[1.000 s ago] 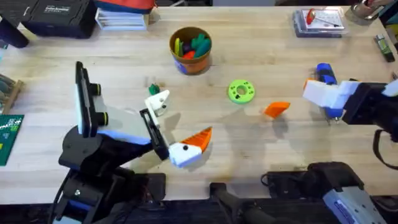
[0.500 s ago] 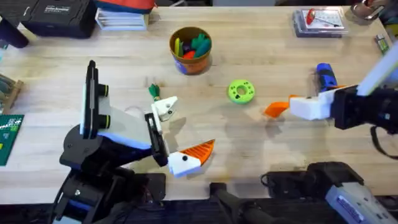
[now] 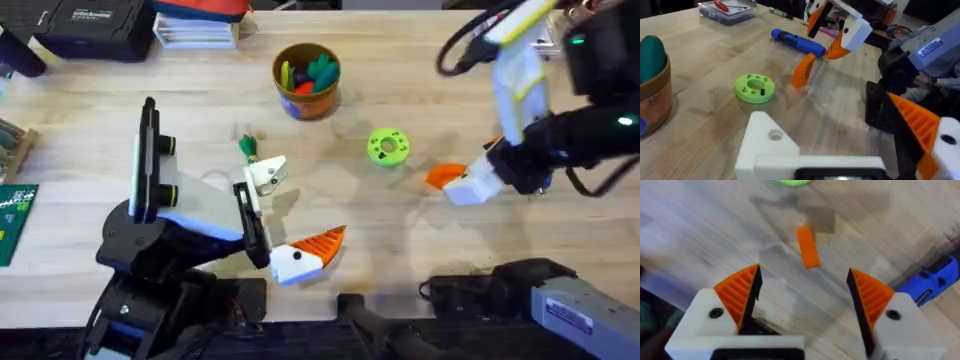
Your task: Pick up the gripper from the table and insert it into the empty holder that is missing its gripper. Then pick up a screw, insert it into the mounting hole, and use the screwdriver to tighten it. Finally, clean up the table by picking up the vegetable and placing it into the bucket.
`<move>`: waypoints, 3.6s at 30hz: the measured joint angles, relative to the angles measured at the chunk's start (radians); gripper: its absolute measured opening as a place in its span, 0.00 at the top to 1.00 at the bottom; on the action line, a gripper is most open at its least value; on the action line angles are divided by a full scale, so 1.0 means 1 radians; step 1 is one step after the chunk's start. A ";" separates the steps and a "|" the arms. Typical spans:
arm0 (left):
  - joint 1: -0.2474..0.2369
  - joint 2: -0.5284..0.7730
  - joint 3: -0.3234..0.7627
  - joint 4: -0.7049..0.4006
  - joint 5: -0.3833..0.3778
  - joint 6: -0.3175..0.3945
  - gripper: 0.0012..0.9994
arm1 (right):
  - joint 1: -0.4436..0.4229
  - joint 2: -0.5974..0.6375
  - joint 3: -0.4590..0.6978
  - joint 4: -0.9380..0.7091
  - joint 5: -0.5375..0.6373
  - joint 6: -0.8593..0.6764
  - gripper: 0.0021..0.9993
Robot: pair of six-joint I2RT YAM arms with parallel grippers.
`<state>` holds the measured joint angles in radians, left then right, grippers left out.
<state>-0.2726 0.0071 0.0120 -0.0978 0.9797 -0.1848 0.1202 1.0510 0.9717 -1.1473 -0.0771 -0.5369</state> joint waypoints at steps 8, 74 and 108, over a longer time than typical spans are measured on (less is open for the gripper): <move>0.000 0.000 0.000 0.000 0.001 0.000 0.01 | 0.065 0.154 0.000 0.061 0.082 -0.056 0.01; 0.000 0.000 0.000 0.000 0.001 0.000 0.01 | 0.086 -0.023 0.164 0.129 -0.317 0.335 0.99; 0.000 0.000 0.000 0.000 0.004 0.000 0.01 | 0.177 -0.129 -0.503 0.986 -0.922 1.233 0.99</move>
<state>-0.2726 0.0071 0.0120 -0.0982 0.9836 -0.1848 0.2972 0.9222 0.4690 -0.1617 -0.9991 0.6959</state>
